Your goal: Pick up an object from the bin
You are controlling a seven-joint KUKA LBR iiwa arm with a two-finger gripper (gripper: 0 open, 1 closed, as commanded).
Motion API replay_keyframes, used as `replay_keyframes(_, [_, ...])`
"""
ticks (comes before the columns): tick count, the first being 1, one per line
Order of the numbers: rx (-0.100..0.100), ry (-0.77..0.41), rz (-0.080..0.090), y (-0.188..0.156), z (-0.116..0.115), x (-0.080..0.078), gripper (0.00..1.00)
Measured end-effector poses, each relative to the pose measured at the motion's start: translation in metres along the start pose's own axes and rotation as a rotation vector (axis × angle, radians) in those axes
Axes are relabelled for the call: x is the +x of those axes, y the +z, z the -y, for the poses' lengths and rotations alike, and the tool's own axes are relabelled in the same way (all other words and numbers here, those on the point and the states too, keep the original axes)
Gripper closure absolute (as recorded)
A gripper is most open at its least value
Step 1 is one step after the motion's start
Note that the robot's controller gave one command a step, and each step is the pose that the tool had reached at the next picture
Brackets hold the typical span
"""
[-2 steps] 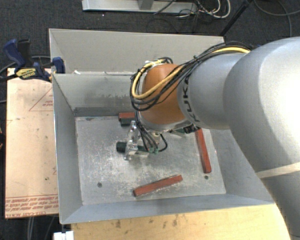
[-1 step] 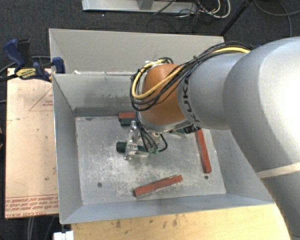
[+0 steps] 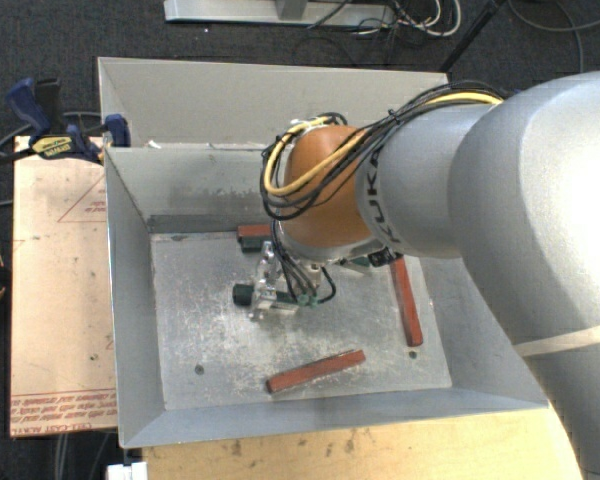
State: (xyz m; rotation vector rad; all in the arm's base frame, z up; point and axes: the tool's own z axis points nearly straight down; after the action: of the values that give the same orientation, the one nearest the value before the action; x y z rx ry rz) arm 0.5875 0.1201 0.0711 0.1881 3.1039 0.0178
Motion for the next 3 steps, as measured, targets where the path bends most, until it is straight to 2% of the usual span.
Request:
replay_keyframes(2, [0.011,-0.001,-0.028,-0.033,0.002,0.004,1.0])
replay_keyframes(3, [0.012,-0.001,-0.03,-0.053,0.001,0.003,1.0])
